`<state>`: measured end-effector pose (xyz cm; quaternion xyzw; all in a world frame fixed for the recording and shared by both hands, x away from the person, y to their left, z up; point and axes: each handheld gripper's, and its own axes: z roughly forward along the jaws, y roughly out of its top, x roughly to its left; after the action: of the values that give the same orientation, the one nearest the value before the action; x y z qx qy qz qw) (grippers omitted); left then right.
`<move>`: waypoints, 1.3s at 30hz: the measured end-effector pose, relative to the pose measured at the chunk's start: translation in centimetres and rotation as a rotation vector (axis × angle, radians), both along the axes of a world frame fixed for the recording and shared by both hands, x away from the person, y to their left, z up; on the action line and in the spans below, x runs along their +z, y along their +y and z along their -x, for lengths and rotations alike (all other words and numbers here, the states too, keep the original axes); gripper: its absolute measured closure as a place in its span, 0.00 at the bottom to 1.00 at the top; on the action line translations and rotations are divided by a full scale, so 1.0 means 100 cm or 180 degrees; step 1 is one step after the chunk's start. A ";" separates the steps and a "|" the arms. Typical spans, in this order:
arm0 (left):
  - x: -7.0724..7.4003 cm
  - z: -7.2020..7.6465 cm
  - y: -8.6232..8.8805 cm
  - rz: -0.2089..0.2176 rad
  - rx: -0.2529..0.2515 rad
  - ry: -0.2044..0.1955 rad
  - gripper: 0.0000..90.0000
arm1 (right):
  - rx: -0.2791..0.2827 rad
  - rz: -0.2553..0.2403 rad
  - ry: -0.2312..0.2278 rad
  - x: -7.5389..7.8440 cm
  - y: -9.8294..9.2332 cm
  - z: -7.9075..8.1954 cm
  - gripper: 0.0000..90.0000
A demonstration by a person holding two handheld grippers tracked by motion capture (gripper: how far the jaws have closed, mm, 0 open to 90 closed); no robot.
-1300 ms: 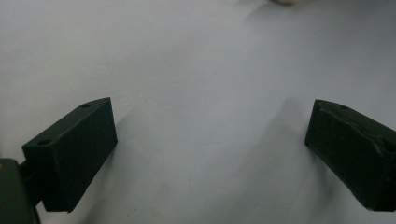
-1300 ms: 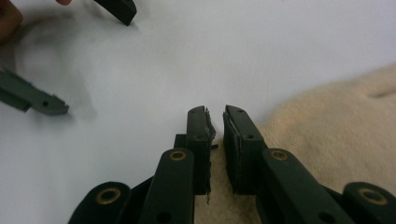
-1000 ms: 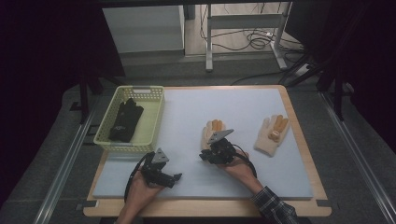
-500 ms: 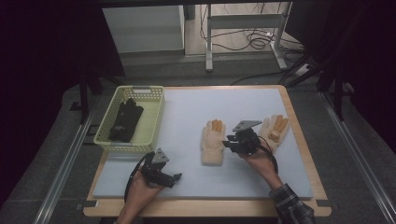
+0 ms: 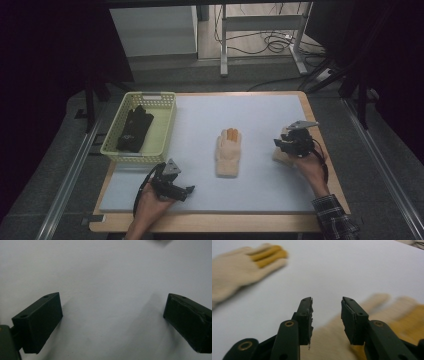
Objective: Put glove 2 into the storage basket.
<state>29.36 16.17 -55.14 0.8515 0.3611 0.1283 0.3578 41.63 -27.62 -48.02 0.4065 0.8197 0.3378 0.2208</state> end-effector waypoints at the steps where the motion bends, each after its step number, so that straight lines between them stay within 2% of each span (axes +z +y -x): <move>1: 0.000 0.000 0.000 0.0000 0.0000 0.0001 0.03 | -0.0055 0.0002 0.0008 0.000 -0.006 -0.001 0.63; 5: 0.000 0.000 0.000 -0.0004 -0.0002 -0.0002 0.03 | -0.0287 0.0017 0.0024 -0.006 -0.027 -0.004 0.52; 7: 0.000 0.000 0.000 -0.0005 -0.0003 -0.0002 0.03 | -0.0342 0.0017 0.0043 -0.010 -0.034 -0.005 0.48; 11: 0.000 0.000 0.000 -0.0005 -0.0003 -0.0002 0.03 | -0.0372 0.0012 0.0116 -0.021 -0.042 -0.007 0.44; 15: 0.000 0.000 0.000 -0.0004 -0.0003 -0.0002 0.03 | -0.0365 0.0034 0.0150 -0.030 -0.044 -0.008 0.43; 17: 0.000 0.000 0.000 -0.0005 -0.0003 -0.0003 0.03 | -0.0361 0.0019 0.0130 -0.034 -0.044 -0.008 0.45; 21: 0.000 0.000 0.000 -0.0006 -0.0003 -0.0003 0.03 | -0.0411 -0.0041 0.0133 -0.035 -0.044 -0.006 0.61; 23: 0.000 0.000 0.000 -0.0005 -0.0003 -0.0003 0.03 | -0.0450 -0.0061 0.0141 -0.035 -0.045 -0.005 0.64; 27: 0.000 0.000 0.000 -0.0004 -0.0002 -0.0003 0.03 | -0.0458 -0.0077 0.0138 -0.033 -0.044 -0.001 0.66; 31: 0.000 0.000 0.000 -0.0005 -0.0003 -0.0002 0.03 | -0.0426 -0.0167 0.0117 -0.027 -0.042 0.003 0.66; 36: 0.000 0.000 0.000 -0.0006 -0.0003 -0.0002 0.03 | -0.0315 -0.0304 0.0074 -0.014 -0.035 0.011 0.66; 39: 0.000 0.000 0.000 -0.0005 -0.0002 -0.0001 0.03 | -0.0218 -0.0326 0.0035 -0.007 -0.027 0.016 0.66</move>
<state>29.37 16.17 -55.14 0.8519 0.3607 0.1287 0.3572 40.01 -30.32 -48.67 0.4469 0.7881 0.3694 0.2066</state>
